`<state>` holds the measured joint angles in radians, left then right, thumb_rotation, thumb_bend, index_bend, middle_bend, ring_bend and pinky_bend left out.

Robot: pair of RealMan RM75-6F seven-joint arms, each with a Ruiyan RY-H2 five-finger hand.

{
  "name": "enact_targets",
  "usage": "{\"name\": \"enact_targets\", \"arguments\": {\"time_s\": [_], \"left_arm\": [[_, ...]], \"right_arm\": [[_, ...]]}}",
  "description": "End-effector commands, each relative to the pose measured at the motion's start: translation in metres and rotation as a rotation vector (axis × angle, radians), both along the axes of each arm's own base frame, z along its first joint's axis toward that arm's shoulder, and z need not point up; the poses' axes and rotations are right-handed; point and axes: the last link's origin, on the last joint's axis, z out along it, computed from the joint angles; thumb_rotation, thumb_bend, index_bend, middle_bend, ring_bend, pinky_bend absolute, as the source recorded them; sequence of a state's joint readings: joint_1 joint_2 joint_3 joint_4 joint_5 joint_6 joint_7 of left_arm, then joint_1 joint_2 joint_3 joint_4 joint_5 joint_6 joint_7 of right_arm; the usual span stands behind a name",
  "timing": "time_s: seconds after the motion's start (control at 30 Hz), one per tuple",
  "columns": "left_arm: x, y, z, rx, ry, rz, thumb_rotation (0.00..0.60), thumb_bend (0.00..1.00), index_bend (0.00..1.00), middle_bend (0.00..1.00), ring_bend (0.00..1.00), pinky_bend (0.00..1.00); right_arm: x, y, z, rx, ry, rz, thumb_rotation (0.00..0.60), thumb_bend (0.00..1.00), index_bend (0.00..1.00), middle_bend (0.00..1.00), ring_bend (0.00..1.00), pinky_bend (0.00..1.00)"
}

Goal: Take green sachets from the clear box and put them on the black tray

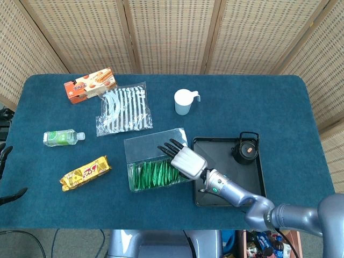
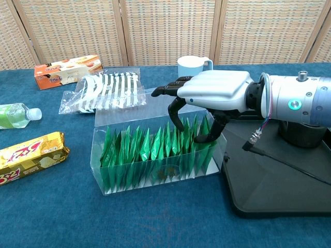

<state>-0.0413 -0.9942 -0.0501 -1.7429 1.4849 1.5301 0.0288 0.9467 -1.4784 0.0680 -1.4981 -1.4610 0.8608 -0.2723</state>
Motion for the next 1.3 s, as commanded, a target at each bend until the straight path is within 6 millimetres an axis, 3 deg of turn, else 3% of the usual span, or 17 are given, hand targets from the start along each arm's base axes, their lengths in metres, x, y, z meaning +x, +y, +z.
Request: {"name": "enact_targets", "arguments": {"time_s": [0.03,0.83,1.1,1.3], "left_arm": [[0.000,0.000,0.000,0.000,0.000,0.000,0.600,0.10,0.00,0.00,0.00,0.00],[-0.001,0.001,0.001,-0.003,-0.006,0.003,0.600,0.10,0.00,0.00,0.00,0.00],[-0.001,0.001,0.001,-0.003,-0.006,0.004,0.600,0.10,0.00,0.00,0.00,0.00],[-0.001,0.001,0.000,-0.005,-0.006,0.003,0.600,0.10,0.00,0.00,0.00,0.00]], "right_arm": [[0.000,0.000,-0.001,0.001,0.000,0.001,0.600,0.47,0.51,0.07,0.00,0.00],[-0.005,0.000,-0.014,0.007,0.014,-0.013,0.600,0.57,0.53,0.07,0.00,0.00],[-0.006,-0.001,-0.015,0.001,0.010,-0.015,0.600,0.61,0.62,0.09,0.00,0.02],[-0.005,-0.001,-0.012,-0.008,-0.020,-0.015,0.600,0.61,0.63,0.09,0.00,0.03]]}}
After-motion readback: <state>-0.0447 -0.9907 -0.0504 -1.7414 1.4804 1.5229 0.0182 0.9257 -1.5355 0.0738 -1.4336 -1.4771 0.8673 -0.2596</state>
